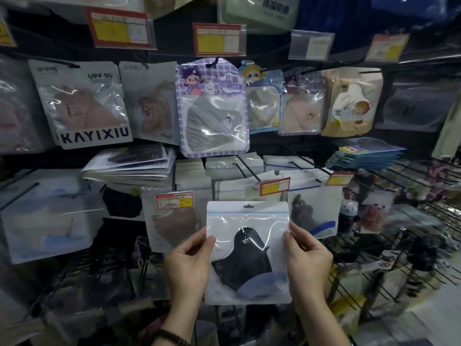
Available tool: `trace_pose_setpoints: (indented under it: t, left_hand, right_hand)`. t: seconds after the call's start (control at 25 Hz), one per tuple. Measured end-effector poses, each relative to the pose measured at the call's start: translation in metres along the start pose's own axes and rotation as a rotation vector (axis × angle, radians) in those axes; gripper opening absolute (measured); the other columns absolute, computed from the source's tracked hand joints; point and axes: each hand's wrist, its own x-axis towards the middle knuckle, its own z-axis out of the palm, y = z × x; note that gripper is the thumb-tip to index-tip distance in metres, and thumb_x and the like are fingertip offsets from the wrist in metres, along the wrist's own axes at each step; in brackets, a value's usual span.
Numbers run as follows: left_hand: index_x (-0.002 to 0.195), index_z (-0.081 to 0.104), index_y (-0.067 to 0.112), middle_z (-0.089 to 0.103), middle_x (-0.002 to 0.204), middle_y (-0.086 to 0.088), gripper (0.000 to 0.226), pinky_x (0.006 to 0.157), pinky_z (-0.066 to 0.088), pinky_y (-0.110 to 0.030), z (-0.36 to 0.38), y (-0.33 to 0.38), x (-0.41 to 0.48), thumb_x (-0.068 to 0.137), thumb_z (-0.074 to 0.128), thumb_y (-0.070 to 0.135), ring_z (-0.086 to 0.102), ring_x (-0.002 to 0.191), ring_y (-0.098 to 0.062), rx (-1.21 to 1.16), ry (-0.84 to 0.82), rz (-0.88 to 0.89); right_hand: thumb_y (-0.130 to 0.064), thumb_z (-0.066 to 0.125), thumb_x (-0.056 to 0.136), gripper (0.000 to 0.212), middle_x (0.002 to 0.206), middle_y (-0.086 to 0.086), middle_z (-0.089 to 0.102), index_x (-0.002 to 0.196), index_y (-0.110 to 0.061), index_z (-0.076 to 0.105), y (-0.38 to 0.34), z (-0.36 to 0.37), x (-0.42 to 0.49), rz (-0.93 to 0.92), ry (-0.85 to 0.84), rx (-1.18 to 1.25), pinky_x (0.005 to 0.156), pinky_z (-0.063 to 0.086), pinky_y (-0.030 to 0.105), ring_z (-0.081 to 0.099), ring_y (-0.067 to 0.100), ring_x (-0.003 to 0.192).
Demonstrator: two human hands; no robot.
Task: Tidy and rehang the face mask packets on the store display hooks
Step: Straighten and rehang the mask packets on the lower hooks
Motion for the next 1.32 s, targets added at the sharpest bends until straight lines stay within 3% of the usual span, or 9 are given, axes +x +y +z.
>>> trace_pose_setpoints:
  t: [0.24,0.44,0.56,0.76,0.92,1.0,1.16,1.32]
  left_hand:
    - [0.107,0.085,0.021,0.084,0.098,0.010,0.022,0.086,0.063,-0.024,0.031,-0.003,0.007,0.087,0.088,0.013,0.080,0.096,-0.008,0.021,0.082,0.044]
    - [0.110,0.085,0.021,0.083,0.096,0.013,0.024,0.083,0.063,-0.019,0.051,0.009,0.011,0.087,0.088,0.015,0.079,0.091,-0.002,0.052,0.129,0.073]
    - [0.114,0.083,0.032,0.082,0.093,0.018,0.031,0.082,0.061,-0.016,0.055,0.008,0.011,0.086,0.089,0.018,0.077,0.087,0.002,0.092,0.172,0.094]
    - [0.113,0.083,0.036,0.082,0.100,0.019,0.030,0.083,0.058,-0.011,0.052,0.000,0.008,0.090,0.086,0.017,0.076,0.091,0.003,0.147,0.158,0.147]
    - [0.097,0.087,0.031,0.079,0.096,0.015,0.021,0.079,0.055,-0.008,0.056,-0.001,0.014,0.089,0.086,0.012,0.074,0.090,0.001,0.245,0.115,0.193]
    - [0.096,0.086,0.030,0.078,0.095,0.016,0.018,0.078,0.054,-0.006,0.059,-0.002,0.018,0.090,0.085,0.013,0.072,0.090,0.005,0.314,0.113,0.209]
    - [0.102,0.086,0.027,0.076,0.098,0.016,0.013,0.077,0.053,-0.004,0.063,-0.005,0.029,0.094,0.082,0.018,0.069,0.090,0.007,0.405,0.115,0.221]
    - [0.106,0.086,0.025,0.080,0.101,0.014,0.014,0.084,0.059,-0.012,0.067,-0.005,0.042,0.095,0.081,0.018,0.072,0.091,0.006,0.422,0.123,0.211]
  right_hand:
    - [-0.011,0.082,0.096,0.024,0.103,-0.012,0.084,0.118,-0.018,0.083,-0.010,-0.002,0.031,-0.007,-0.040,0.043,0.097,0.061,0.027,0.077,-0.001,0.101]
    - [-0.015,0.080,0.097,0.026,0.111,-0.012,0.083,0.124,-0.019,0.082,-0.016,0.005,0.054,-0.026,-0.069,0.075,0.100,0.059,0.022,0.075,-0.002,0.109]
    - [-0.014,0.080,0.097,0.024,0.107,-0.018,0.083,0.118,-0.025,0.083,-0.016,0.007,0.059,-0.046,-0.089,0.061,0.097,0.059,0.016,0.074,-0.005,0.106]
    - [-0.015,0.078,0.099,0.019,0.104,-0.011,0.084,0.109,-0.029,0.085,-0.007,0.008,0.059,-0.018,-0.103,-0.022,0.099,0.061,0.030,0.077,0.002,0.102]
    - [-0.026,0.072,0.103,0.023,0.116,-0.007,0.078,0.122,-0.037,0.079,-0.008,0.012,0.062,-0.072,-0.158,-0.174,0.099,0.064,0.044,0.076,0.010,0.101]
    - [-0.031,0.069,0.103,0.034,0.131,-0.006,0.071,0.136,-0.037,0.073,-0.010,0.016,0.063,-0.106,-0.225,-0.317,0.106,0.059,0.050,0.072,0.018,0.113]
    - [-0.034,0.068,0.104,0.059,0.158,0.006,0.050,0.160,-0.030,0.050,-0.017,0.029,0.064,-0.144,-0.376,-0.605,0.125,0.040,0.049,0.047,0.025,0.149]
    - [-0.048,0.061,0.105,0.068,0.173,0.007,0.028,0.166,-0.030,0.038,-0.015,0.045,0.058,-0.116,-0.435,-0.696,0.128,0.034,0.054,0.031,0.029,0.160]
